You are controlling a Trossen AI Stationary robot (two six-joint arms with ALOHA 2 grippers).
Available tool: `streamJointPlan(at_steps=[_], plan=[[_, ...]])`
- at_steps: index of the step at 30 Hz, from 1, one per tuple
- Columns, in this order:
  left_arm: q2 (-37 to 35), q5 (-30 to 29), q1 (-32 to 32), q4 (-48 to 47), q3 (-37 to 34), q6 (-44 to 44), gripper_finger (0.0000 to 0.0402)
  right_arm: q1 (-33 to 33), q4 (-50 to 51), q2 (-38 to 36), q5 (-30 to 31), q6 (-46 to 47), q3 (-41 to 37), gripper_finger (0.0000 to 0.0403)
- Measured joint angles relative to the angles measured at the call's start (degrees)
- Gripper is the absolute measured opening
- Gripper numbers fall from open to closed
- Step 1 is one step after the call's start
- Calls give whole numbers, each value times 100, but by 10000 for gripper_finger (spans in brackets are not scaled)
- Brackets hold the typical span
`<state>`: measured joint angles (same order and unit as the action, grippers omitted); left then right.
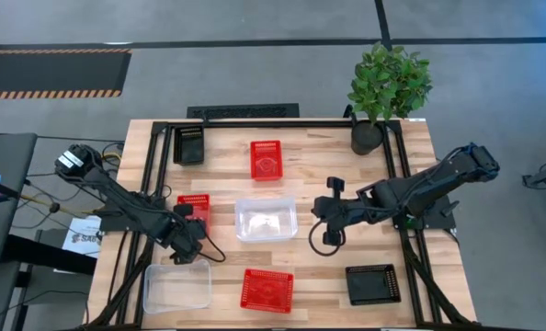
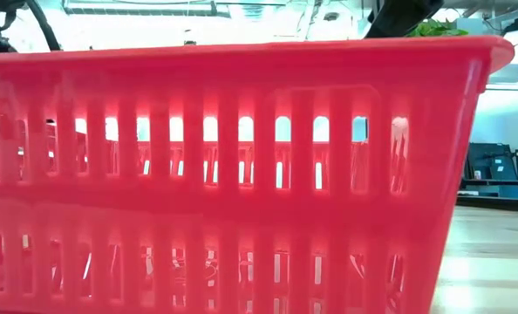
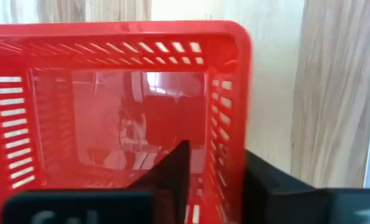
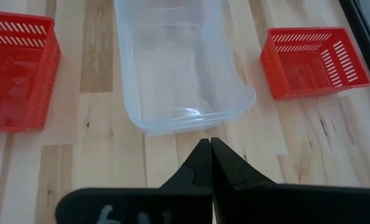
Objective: Stack baskets by color
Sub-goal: Stack the middle left red bin on top of the top red bin
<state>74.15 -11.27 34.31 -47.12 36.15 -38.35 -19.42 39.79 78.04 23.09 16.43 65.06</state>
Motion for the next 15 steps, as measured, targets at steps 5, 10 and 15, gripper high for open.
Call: streamJointPlan(at_steps=[5,10,15], plan=[[-9,-44,-168,-444,181,15,8,10,1,0,-4,2,2,7],[-42,-221,-369,-1181,674,393,2,-8,0,0,-42,10,2,7],[-42,-295,-756,-1848,1565,964,1,-7,0,0,-50,22,2,7]])
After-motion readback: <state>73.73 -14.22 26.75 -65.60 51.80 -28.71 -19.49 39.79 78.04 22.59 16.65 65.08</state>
